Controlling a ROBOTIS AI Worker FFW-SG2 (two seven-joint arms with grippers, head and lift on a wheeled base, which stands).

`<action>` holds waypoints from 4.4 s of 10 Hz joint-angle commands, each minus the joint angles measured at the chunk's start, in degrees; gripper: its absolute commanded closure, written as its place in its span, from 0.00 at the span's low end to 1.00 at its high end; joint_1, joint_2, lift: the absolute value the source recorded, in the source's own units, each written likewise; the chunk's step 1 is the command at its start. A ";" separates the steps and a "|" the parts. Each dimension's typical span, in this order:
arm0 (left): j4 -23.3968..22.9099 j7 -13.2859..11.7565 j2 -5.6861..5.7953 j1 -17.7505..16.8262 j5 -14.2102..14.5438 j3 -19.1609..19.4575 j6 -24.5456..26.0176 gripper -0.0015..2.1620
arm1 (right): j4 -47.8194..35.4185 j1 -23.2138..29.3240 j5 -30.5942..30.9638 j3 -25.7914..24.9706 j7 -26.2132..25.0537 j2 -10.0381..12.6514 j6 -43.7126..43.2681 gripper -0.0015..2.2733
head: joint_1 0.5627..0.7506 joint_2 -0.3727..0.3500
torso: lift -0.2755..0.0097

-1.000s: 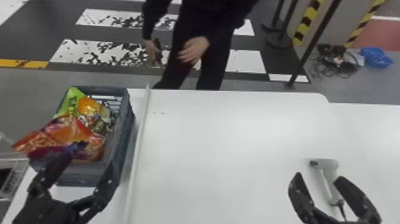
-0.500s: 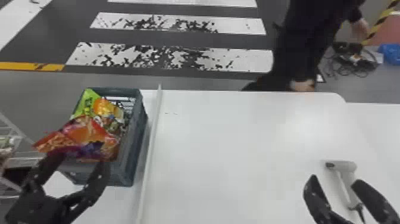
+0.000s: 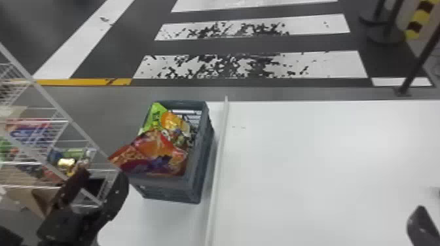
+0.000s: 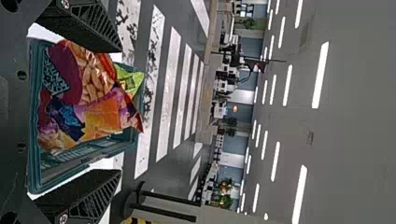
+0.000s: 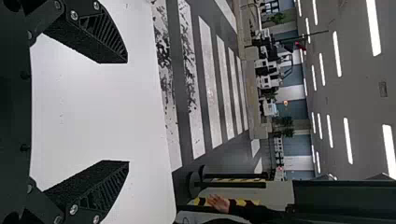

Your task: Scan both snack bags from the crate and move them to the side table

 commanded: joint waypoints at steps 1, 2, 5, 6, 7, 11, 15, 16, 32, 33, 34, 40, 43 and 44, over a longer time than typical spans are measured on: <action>3.04 -3.62 -0.51 -1.70 2.47 5.40 0.16 0.03 | 0.00 0.00 0.00 0.10 0.00 0.00 0.04 0.07 | 0.70 0.87 | 0.86; 4.63 -6.52 -0.51 -3.02 3.26 8.21 0.69 0.03 | 0.00 0.00 0.00 0.19 0.00 0.00 0.22 0.07 | 0.70 0.94 | 0.86; 10.87 -10.12 0.19 -8.91 3.52 13.22 5.26 0.03 | -0.08 0.08 0.09 0.36 0.09 0.00 0.22 0.07 | 0.70 1.00 | 0.86; 12.01 -10.56 0.81 -10.23 3.08 14.01 6.66 0.03 | -0.08 0.17 0.09 0.36 0.09 0.00 0.22 0.07 | 0.70 1.00 | 0.86; 12.80 -10.91 1.33 -11.64 2.11 14.27 7.54 0.03 | -0.08 0.17 0.18 0.45 0.09 0.00 0.22 0.07 | 0.70 1.00 | 0.86; 17.63 -15.66 3.88 -14.98 1.59 14.01 7.54 0.03 | -0.96 0.52 0.62 0.98 0.09 0.00 1.45 0.07 | 0.70 1.00 | 0.86; 20.01 -18.64 6.43 -18.58 1.50 11.73 10.88 0.03 | -2.72 1.58 1.76 1.33 0.09 0.00 2.68 0.07 | 0.70 1.00 | 0.86; 20.09 -18.73 6.70 -19.46 0.97 11.55 13.17 0.04 | -2.81 1.58 1.93 1.68 0.09 -0.09 2.85 0.07 | 0.70 1.00 | 0.86; 25.54 -18.29 6.26 -27.19 -3.78 5.66 19.50 0.05 | -5.36 2.02 2.64 4.84 2.37 -2.64 6.02 0.07 | 0.70 1.00 | 0.86; 25.46 -18.38 6.17 -27.46 -3.78 5.31 19.50 0.10 | -5.53 2.11 2.64 4.84 2.37 -2.72 6.02 0.07 | 0.70 1.00 | 0.86; 25.19 -18.38 5.99 -27.63 -3.78 5.31 19.67 0.10 | -5.53 2.11 2.64 4.93 2.37 -2.81 6.19 0.07 | 0.70 1.00 | 0.86; 23.87 -16.97 5.64 -27.11 -3.69 5.75 20.90 0.91 | -5.53 1.93 2.90 5.72 2.37 -2.99 6.55 0.07 | 0.70 1.00 | 0.86; 21.85 -17.06 5.55 -26.49 -2.63 6.72 20.90 0.91 | -5.44 1.75 3.08 6.16 2.37 -2.99 6.55 0.07 | 0.70 1.00 | 0.86; 20.62 -17.06 5.55 -25.87 -1.67 6.89 21.08 0.91 | -5.36 1.67 3.34 6.34 2.37 -2.99 6.55 0.07 | 0.70 1.00 | 0.86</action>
